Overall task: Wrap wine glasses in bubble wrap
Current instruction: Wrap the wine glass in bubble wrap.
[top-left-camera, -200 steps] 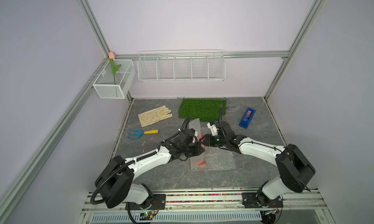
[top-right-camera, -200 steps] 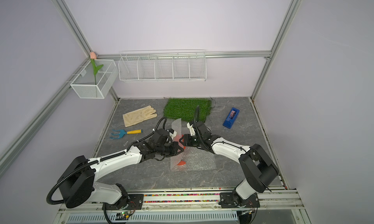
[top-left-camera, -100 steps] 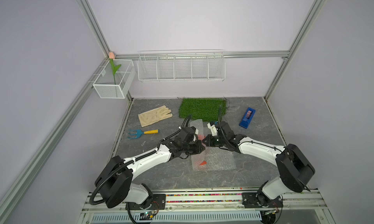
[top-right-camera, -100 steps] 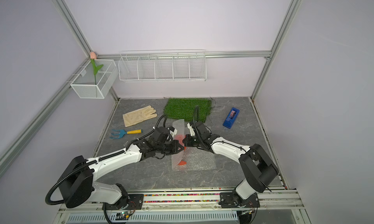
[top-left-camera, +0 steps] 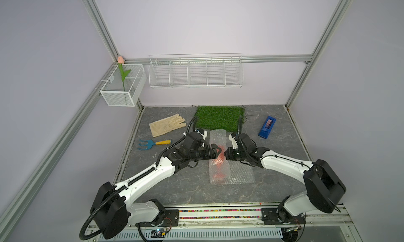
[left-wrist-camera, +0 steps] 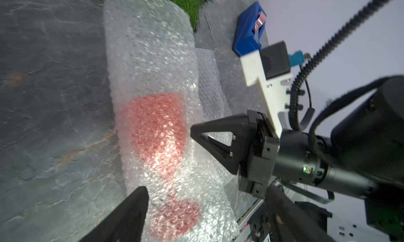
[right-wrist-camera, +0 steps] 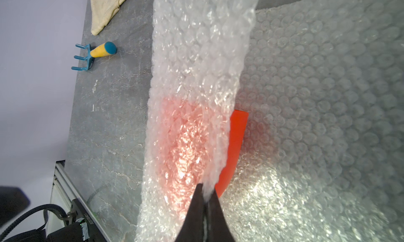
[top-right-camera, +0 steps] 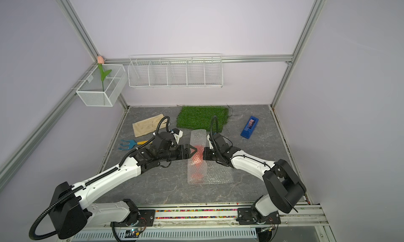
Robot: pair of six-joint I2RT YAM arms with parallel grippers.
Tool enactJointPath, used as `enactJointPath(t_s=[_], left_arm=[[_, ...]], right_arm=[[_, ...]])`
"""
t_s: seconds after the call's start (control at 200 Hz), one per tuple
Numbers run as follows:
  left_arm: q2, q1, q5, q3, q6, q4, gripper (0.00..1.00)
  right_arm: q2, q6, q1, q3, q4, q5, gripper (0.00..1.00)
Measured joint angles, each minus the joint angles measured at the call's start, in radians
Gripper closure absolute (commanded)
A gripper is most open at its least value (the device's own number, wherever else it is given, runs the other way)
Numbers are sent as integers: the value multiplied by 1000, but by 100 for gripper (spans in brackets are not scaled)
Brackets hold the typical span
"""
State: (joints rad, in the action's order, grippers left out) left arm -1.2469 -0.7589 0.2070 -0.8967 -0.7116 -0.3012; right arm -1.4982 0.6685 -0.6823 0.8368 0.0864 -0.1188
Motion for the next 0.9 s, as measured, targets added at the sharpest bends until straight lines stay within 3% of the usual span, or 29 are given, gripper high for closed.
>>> enactJointPath(t_s=[0.345,0.545,0.9], left_arm=[[-11,75,-37,111,64,61,8],[-94,139,42,115,72,97,0],[-257,142,195,115,97,188,0]], right_arm=[[2,9,11,-22,20,60,93],[-18,16,18,-23,14,63,93],[-71,56,21,-24,-28,55,93]])
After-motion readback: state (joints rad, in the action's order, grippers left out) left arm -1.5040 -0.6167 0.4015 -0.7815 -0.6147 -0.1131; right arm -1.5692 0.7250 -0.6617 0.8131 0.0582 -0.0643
